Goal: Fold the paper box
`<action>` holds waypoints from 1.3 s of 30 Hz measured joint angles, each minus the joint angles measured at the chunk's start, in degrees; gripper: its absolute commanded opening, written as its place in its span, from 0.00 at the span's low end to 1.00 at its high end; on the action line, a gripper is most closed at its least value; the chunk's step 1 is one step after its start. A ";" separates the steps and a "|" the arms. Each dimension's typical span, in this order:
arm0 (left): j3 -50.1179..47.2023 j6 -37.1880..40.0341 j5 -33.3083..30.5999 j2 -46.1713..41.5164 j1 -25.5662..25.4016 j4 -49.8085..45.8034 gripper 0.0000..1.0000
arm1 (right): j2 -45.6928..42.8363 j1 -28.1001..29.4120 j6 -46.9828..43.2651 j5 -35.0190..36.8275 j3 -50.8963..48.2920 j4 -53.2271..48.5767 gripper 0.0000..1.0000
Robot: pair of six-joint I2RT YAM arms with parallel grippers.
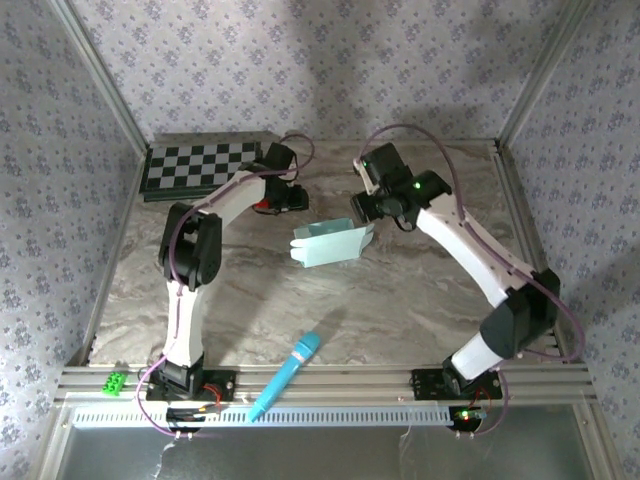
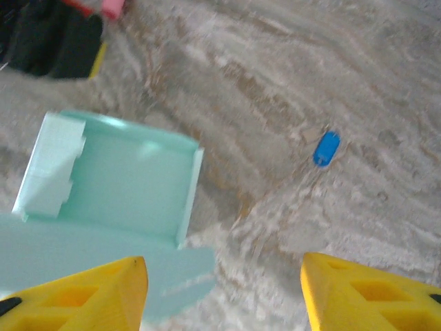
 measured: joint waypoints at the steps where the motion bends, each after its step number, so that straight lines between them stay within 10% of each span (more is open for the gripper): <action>1: 1.42 0.33 0.37 1.22 0.00 -0.66 0.28 | -1.73 0.87 0.50 0.02 -1.86 -0.09 0.60; 17: 6.08 2.29 4.59 7.48 -0.50 -5.27 0.15 | -10.99 8.48 13.94 -1.14 -25.16 6.47 0.41; 39: -32.17 -9.07 4.11 -16.15 -6.80 6.93 0.18 | 4.83 -3.91 14.43 -9.38 -21.31 21.59 0.37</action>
